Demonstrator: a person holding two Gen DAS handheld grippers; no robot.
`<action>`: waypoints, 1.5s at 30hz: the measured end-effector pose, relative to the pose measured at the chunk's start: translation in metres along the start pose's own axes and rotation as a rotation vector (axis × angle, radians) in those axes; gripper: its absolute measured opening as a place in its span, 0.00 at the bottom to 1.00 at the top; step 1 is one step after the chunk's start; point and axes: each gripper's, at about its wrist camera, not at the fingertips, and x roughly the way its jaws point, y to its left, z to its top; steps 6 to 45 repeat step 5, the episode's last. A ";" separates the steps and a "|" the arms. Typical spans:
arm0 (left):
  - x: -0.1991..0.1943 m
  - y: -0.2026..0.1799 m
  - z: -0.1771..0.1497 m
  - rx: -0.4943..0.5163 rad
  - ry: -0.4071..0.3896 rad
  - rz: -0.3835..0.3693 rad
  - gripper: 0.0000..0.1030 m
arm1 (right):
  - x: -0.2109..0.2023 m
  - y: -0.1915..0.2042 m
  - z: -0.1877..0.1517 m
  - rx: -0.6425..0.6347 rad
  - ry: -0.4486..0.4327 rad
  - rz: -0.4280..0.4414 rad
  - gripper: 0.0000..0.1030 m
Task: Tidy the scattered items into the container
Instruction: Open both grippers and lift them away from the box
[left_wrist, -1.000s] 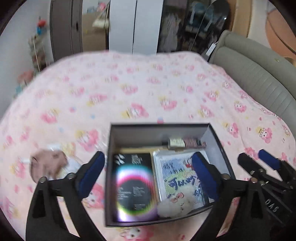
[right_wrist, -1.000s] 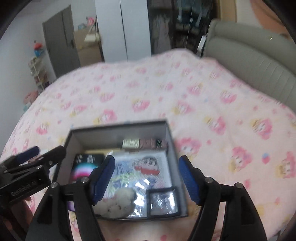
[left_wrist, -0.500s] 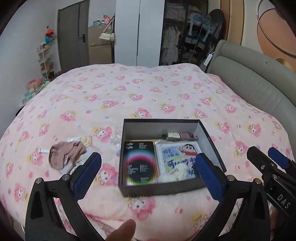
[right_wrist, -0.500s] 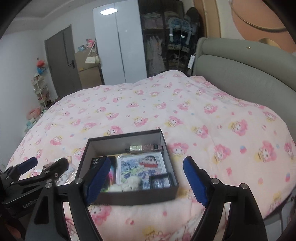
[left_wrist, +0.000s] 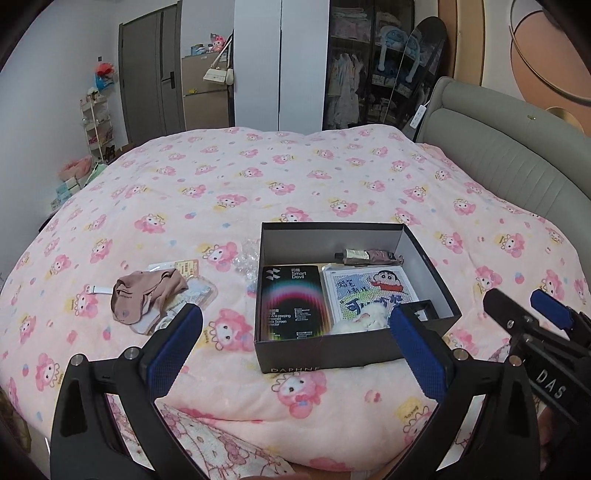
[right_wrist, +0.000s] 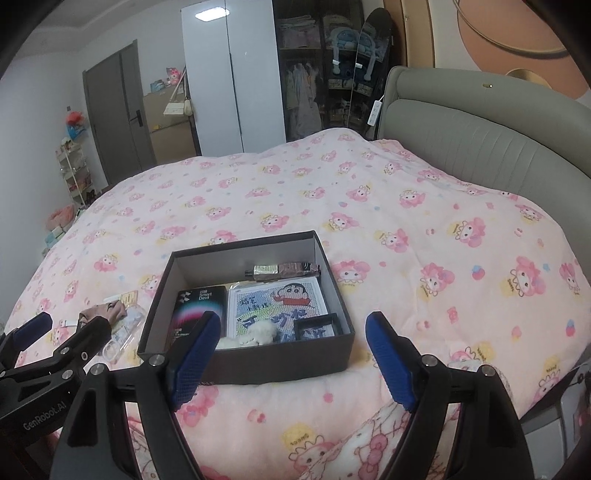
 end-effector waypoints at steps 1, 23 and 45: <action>0.001 0.000 0.000 -0.005 0.003 0.002 0.99 | 0.001 0.001 -0.001 -0.005 0.003 0.001 0.77; 0.003 -0.002 -0.003 -0.002 0.014 0.006 0.99 | 0.005 0.005 -0.008 -0.018 0.026 0.015 0.77; 0.003 -0.002 -0.003 -0.002 0.014 0.006 0.99 | 0.005 0.005 -0.008 -0.018 0.026 0.015 0.77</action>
